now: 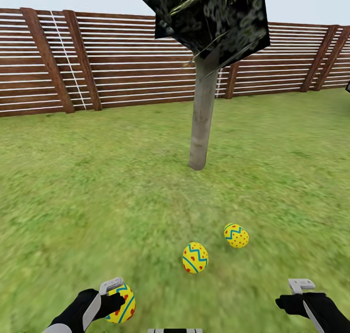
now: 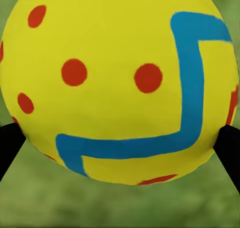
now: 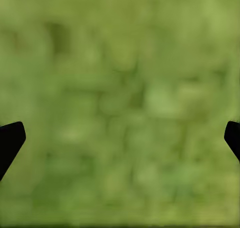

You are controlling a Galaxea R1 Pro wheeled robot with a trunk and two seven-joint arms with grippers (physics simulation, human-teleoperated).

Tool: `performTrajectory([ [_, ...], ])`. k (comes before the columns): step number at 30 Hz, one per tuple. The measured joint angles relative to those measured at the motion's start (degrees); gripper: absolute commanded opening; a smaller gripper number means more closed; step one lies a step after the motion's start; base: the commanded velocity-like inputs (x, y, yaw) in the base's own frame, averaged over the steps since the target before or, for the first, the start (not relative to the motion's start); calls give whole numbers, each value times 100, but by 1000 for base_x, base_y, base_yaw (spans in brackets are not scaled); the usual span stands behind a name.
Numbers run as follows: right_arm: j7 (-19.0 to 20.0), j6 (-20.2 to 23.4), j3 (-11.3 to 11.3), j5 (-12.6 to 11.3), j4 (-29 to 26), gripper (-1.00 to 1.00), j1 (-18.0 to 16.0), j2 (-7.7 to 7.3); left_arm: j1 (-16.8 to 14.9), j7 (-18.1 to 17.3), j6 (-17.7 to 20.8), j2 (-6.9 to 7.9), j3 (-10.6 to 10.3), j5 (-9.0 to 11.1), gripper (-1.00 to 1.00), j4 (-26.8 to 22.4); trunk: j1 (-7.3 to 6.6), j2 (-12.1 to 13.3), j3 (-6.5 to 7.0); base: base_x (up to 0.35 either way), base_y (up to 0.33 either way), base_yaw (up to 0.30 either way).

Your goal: Take the three Easter eggs out of the wicker basket on the lawn in the garden, then place them on the lawn next to a single tree (choose any tree) so that all three eggs are next to the same tree and none are left in the basket.

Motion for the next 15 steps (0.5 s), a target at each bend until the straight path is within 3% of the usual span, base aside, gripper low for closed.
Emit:
performTrajectory([
  [3,0,1,-1,0,0,100,0,-1,-1,-12,-32,0,0,9,-100,0,-1,0,-1,84,0,0],
  [15,0,-1,-2,0,0,100,0,-8,-1,-21,-47,4,0,9,-100,0,-4,-1,0,326,0,0],
])
